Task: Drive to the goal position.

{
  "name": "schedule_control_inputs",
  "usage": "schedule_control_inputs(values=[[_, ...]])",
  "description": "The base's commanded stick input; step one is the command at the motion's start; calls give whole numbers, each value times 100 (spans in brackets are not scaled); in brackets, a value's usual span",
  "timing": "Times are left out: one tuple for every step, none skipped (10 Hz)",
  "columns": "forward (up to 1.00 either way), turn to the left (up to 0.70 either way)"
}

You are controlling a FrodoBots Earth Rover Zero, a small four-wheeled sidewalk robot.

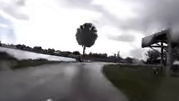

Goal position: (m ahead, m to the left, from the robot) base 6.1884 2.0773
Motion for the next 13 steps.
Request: schedule_control_inputs(values=[[100,0],[100,0],[100,0],[100,0],[100,0],[100,0],[100,0],[100,0],[100,0],[100,0],[100,0],[100,0],[100,0]])
